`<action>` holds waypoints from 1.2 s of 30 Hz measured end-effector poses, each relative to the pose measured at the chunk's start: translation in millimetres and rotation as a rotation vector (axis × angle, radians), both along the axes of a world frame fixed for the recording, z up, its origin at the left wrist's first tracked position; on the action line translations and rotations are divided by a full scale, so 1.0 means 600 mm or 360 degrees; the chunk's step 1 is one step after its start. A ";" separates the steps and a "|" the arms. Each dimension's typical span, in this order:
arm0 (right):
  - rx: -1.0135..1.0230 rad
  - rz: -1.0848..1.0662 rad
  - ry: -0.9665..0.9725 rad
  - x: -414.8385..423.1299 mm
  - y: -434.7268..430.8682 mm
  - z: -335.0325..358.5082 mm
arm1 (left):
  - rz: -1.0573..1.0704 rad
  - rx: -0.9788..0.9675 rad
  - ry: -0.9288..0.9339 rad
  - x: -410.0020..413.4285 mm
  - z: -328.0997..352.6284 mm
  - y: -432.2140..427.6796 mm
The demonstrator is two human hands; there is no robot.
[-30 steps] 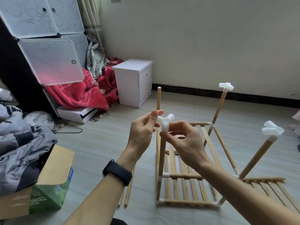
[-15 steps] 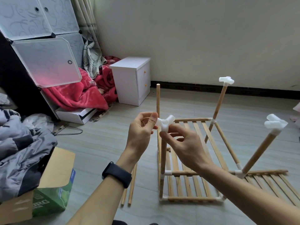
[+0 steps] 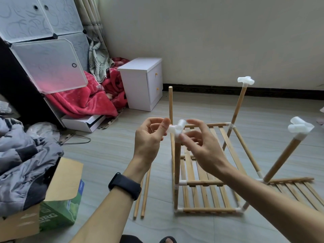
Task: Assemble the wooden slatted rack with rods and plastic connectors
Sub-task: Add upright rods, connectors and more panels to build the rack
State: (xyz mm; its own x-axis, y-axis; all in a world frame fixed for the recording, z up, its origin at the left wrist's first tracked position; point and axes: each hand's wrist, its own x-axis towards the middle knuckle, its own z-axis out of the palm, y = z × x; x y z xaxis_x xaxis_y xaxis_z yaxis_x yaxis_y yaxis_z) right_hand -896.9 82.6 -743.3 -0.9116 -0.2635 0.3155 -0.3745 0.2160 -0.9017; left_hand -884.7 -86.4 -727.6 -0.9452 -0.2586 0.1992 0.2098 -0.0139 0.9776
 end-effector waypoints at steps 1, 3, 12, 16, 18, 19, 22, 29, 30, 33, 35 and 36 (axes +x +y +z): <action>-0.0059 0.0040 -0.0086 -0.004 0.003 0.006 | 0.0023 -0.0018 0.0008 -0.001 0.000 0.001; -0.0131 0.0098 -0.0187 -0.009 0.008 0.014 | 0.0064 -0.0044 0.0012 -0.002 -0.002 0.006; -0.0339 0.0028 -0.0009 0.008 0.007 0.013 | 0.0160 -0.0013 -0.0035 -0.021 -0.009 0.026; -0.0292 -0.0009 -0.0018 0.013 0.014 0.011 | 0.0095 0.0003 -0.0056 -0.027 -0.009 0.029; -0.0299 0.0027 -0.0096 0.013 0.020 0.014 | 0.0056 -0.0026 -0.0062 -0.025 -0.010 0.027; -0.0302 0.0043 -0.0135 0.012 0.024 0.015 | 0.0042 -0.0036 -0.0069 -0.024 -0.010 0.027; -0.0282 0.0045 -0.0155 0.011 0.027 0.018 | 0.0017 -0.0049 -0.0086 -0.020 -0.010 0.028; -0.0258 -0.0013 -0.0344 -0.004 0.078 0.036 | -0.0049 -0.0223 -0.0054 -0.023 -0.013 0.066; -0.0303 -0.0004 -0.0406 -0.006 0.093 0.037 | -0.0070 -0.0265 -0.0040 -0.023 -0.014 0.075; -0.0533 -0.0002 -0.0591 -0.008 0.138 0.036 | -0.0137 -0.0425 0.0006 -0.023 -0.009 0.106; -0.0673 -0.0046 -0.0646 -0.003 0.170 0.035 | -0.0239 -0.0520 0.0068 -0.020 -0.006 0.129; -0.0743 -0.0088 -0.0667 0.002 0.188 0.037 | -0.0320 -0.0595 0.0115 -0.021 -0.005 0.143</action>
